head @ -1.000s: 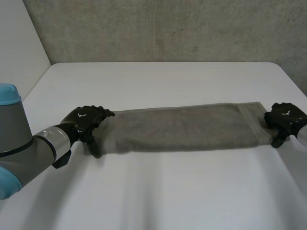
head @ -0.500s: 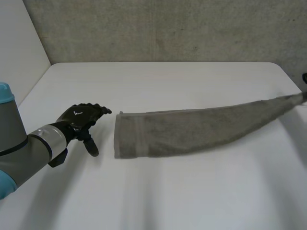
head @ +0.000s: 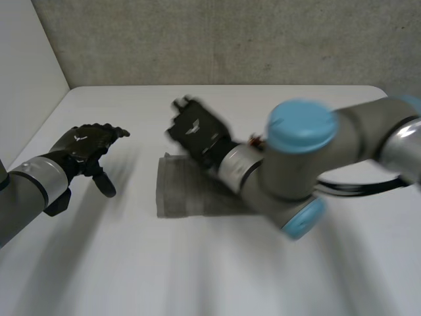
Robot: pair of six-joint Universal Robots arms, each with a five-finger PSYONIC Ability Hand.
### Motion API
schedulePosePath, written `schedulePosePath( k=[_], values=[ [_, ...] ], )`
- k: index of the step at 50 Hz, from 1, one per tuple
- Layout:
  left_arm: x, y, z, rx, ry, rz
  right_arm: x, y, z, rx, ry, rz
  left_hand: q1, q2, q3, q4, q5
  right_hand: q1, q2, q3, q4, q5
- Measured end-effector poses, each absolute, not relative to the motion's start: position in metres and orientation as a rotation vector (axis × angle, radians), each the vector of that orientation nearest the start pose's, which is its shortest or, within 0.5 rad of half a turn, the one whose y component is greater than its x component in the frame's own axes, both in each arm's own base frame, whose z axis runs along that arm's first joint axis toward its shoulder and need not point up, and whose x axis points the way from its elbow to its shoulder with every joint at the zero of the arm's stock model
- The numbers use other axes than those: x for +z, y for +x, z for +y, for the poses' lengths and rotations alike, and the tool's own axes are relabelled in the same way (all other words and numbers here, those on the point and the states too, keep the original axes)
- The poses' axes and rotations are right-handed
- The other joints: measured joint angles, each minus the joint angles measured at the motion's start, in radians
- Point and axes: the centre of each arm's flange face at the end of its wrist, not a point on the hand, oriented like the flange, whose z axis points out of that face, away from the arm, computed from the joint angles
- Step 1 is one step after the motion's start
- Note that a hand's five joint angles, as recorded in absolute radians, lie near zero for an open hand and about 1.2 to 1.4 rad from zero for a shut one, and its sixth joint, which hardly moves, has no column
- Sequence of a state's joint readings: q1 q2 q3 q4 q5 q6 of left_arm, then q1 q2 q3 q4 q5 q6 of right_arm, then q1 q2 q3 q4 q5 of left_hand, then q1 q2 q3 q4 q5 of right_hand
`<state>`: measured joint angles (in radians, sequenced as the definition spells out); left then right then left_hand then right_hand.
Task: Fold the towel.
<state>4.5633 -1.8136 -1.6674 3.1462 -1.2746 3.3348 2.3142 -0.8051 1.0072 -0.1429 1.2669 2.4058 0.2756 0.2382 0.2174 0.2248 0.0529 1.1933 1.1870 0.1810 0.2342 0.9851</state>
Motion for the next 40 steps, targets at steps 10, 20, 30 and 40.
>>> schedulePosePath(
  k=[10, 20, 30, 40],
  values=[
    [0.209, -0.209, -0.286, -1.958, 0.778, 2.629, 0.169, 0.429, -0.22, -1.952, -1.662, 1.505, 0.0, 0.0, 0.0, 0.0, 0.0, -0.831, -0.822, 0.0, 0.0, -0.883],
    [0.221, -0.25, -0.276, -2.09, 0.94, 2.581, 0.192, 0.336, -0.272, -1.947, -1.396, 1.896, 0.0, 0.0, 0.0, 0.0, 0.0, -0.953, -0.938, 0.0, 0.0, -0.922],
    [0.208, -0.29, -0.266, -2.105, 1.012, 2.707, 0.173, 0.267, -0.293, -1.784, -1.084, 2.206, 0.0, 0.0, 0.0, 0.0, 0.0, -0.949, -0.936, 0.0, 0.0, -0.919],
    [0.173, -0.305, -0.26, -1.966, 1.021, 2.784, 0.147, 0.241, -0.293, -1.643, -0.994, 2.288, 0.0, 0.0, 0.0, 0.0, 0.0, -0.747, -0.741, 0.0, 0.0, -0.695]
  ],
)
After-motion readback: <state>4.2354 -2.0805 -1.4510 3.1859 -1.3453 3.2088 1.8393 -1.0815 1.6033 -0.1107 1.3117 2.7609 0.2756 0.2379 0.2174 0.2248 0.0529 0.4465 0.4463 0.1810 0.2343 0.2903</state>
